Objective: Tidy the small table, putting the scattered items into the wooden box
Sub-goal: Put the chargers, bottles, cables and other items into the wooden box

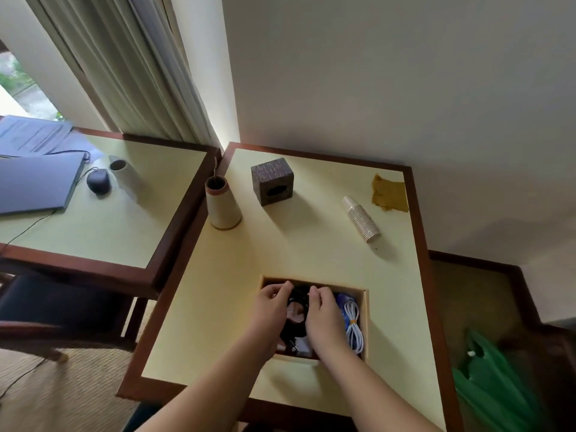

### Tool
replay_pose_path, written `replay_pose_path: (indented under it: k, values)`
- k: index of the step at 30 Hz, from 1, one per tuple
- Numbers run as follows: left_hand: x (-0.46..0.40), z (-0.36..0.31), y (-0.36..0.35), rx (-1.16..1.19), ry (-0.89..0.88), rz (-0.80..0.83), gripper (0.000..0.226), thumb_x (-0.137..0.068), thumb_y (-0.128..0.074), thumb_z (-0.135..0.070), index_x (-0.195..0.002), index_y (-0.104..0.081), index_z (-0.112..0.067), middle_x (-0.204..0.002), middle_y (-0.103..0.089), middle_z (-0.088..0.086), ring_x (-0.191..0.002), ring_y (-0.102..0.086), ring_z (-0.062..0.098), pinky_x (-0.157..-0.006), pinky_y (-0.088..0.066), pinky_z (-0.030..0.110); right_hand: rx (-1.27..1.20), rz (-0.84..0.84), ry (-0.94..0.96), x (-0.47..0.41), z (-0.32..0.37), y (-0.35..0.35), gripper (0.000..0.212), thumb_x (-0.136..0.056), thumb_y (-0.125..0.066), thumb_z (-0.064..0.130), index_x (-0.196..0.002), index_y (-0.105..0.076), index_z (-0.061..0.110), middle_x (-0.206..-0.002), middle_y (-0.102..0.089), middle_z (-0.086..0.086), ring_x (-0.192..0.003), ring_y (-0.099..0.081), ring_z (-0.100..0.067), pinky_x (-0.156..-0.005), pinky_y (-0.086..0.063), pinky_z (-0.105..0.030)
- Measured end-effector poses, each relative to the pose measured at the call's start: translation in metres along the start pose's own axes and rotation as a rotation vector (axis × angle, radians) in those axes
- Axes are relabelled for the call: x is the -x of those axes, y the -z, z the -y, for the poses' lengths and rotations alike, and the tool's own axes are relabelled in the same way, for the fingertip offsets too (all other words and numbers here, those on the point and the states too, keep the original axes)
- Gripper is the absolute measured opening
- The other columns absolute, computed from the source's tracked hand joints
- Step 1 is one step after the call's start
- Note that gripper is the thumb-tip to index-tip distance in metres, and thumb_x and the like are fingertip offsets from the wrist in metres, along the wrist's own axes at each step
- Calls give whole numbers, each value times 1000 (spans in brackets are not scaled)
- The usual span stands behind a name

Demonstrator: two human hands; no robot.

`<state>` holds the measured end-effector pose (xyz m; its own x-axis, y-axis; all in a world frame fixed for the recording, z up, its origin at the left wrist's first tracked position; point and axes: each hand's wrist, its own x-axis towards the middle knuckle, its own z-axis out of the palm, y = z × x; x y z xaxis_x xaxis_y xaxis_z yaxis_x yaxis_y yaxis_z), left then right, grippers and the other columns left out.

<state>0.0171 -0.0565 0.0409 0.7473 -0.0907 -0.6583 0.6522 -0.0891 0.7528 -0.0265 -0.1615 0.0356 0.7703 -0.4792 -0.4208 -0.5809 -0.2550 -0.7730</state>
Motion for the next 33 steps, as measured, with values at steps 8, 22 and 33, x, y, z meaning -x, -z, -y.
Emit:
replay_pose_path:
  k: [8, 22, 33]
  values:
    - [-8, 7, 12, -857, -423, 44, 18, -104, -57, -38, -98, -69, -25, -93, -63, -7, -84, -62, 12, -75, -50, 28, 615, 277, 246, -13, -33, 5, 39, -110, -32, 30, -134, -62, 26, -131, -60, -2, -124, -50, -23, -105, -45, -38]
    - [-31, 27, 39, -1653, -795, 241, 61, -94, -59, -29, -153, -44, -22, -138, -48, 0, -123, -42, 27, -105, -39, 37, 599, -60, 450, -40, -24, 50, 26, -100, -51, 19, -115, -72, 19, -109, -67, 5, -107, -53, -19, -95, -50, -38]
    - [-17, 38, 10, -1569, -625, 147, 64, -102, -19, -52, -157, -40, -27, -152, -47, -5, -135, -43, 24, -105, -42, 39, 498, -134, 8, -229, 3, 132, 67, -93, -67, 26, -152, -36, 21, -139, -44, -16, -127, -47, -38, -92, -50, -46]
